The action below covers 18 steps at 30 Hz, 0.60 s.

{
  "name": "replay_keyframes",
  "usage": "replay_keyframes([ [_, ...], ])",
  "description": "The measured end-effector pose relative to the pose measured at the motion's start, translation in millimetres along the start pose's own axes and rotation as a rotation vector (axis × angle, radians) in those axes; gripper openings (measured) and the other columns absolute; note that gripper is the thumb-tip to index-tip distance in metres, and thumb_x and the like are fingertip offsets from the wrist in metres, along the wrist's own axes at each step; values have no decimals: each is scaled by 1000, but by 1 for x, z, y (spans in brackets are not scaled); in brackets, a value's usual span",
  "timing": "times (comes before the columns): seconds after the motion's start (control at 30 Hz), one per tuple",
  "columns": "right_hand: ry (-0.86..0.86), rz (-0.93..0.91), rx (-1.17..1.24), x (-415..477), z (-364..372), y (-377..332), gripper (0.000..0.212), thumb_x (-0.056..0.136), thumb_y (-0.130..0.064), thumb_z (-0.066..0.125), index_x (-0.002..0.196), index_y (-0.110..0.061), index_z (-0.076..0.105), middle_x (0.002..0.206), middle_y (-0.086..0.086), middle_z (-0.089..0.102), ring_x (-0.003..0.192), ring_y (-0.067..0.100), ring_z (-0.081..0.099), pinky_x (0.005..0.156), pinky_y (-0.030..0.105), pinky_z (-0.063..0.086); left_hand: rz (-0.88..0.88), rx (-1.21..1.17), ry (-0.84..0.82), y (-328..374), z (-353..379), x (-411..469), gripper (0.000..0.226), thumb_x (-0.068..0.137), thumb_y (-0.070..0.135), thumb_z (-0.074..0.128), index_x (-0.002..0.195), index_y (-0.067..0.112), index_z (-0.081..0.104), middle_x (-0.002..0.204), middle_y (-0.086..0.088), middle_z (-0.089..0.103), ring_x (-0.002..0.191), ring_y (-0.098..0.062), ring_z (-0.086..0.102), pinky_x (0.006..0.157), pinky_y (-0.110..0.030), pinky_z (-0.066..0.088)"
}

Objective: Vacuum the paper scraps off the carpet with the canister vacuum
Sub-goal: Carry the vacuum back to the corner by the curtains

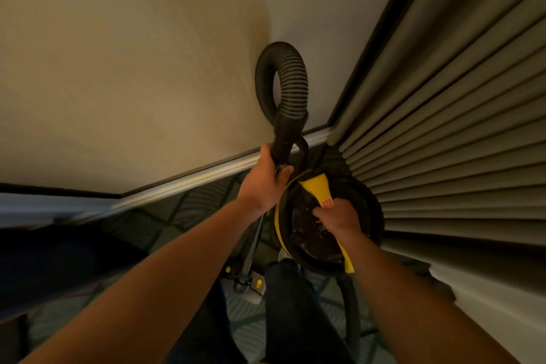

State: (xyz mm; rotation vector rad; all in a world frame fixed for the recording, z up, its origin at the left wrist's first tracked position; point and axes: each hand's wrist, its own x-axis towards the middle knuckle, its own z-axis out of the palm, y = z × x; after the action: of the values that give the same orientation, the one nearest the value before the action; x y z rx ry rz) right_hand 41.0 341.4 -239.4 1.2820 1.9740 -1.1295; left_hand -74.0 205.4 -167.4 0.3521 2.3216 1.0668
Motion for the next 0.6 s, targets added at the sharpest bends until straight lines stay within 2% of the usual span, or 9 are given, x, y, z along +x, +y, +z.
replay_keyframes([
  [0.1,55,11,-10,-25,-22,18,32,85,-28,66,58,-17,51,63,3,56,65,25,55,62,30,38,19,21,44,18,-15,0,33,96,25,56,122,13,39,90,3,55,85,-19,56,72,-33,44],
  [0.2,72,-28,-42,-38,-42,21,34,85,-24,64,56,-16,49,59,2,54,59,21,52,55,28,34,66,29,46,39,-27,1,35,95,26,57,123,13,39,87,6,53,85,-18,57,72,-31,44],
  [0.37,74,-79,-95,-58,-53,9,29,84,-27,63,58,-21,51,67,1,58,72,27,60,66,31,44,127,-3,64,68,-40,-1,39,96,20,56,128,9,36,97,-1,54,90,-16,55,75,-28,41],
  [0.43,78,-84,-101,-62,-57,6,26,84,-27,63,60,-21,53,69,2,60,74,28,61,65,30,44,134,-18,84,77,-42,-2,42,97,19,55,132,10,34,101,-1,54,91,-13,53,77,-28,41],
  [0.6,143,-50,-36,-65,-73,10,26,87,-26,63,64,-16,54,66,4,57,63,22,55,56,27,36,101,-27,156,88,-43,-4,42,96,16,55,132,13,33,88,8,53,78,-5,53,75,-26,42],
])
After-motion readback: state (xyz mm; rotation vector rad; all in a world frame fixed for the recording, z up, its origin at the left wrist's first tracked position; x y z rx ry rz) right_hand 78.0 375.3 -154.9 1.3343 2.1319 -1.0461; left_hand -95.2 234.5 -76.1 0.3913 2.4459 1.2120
